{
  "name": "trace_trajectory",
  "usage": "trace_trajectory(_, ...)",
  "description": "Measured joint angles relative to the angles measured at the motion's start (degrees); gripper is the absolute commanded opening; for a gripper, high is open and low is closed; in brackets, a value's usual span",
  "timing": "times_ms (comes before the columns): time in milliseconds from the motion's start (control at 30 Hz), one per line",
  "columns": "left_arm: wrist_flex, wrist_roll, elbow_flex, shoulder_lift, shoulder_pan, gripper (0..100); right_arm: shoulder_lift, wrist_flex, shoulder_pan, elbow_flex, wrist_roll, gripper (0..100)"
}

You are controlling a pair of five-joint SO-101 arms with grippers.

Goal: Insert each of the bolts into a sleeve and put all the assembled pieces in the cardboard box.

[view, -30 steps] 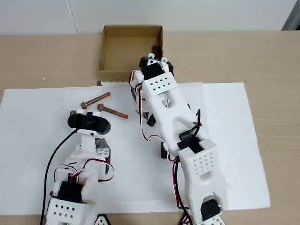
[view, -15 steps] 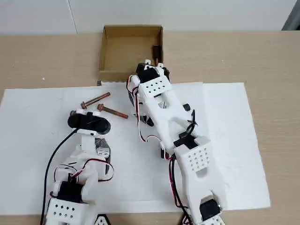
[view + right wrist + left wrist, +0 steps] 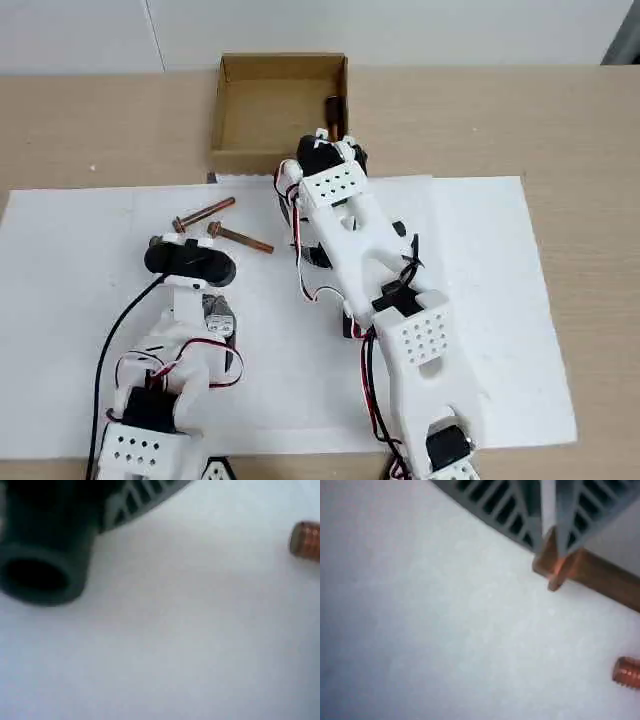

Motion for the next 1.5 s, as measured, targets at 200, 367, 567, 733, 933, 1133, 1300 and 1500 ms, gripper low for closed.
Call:
trace_trajectory(200,0.00,0.00,0.00,0.00,0.00,1,-6.33,1.23,-0.62,-0.79,1.14,0.3)
trace_trajectory(367,0.00,0.00,0.00,0.00,0.00,1,-16.26,1.58,-0.35,-0.79,4.66,0.3)
trace_trajectory(567,0.00,0.00,0.00,0.00,0.00,1,-28.66,2.29,-0.53,-0.79,9.41,0.3)
trace_trajectory(733,0.00,0.00,0.00,0.00,0.00,1,-39.21,2.81,-0.53,-0.09,12.31,0.3)
trace_trajectory(933,1.41,-0.18,-2.90,0.09,-1.49,1,-56.09,2.99,0.44,13.54,13.19,0.3)
trace_trajectory(1133,2.46,-0.09,-12.22,0.09,-4.57,1,-72.88,3.16,6.51,35.08,13.19,0.3)
trace_trajectory(1300,5.27,-0.09,-15.74,0.09,-4.57,1,-83.08,3.16,11.43,50.29,13.19,0.3)
trace_trajectory(1500,7.91,1.05,-18.73,0.09,-5.01,1,-92.75,0.79,16.35,63.21,13.19,0.3)
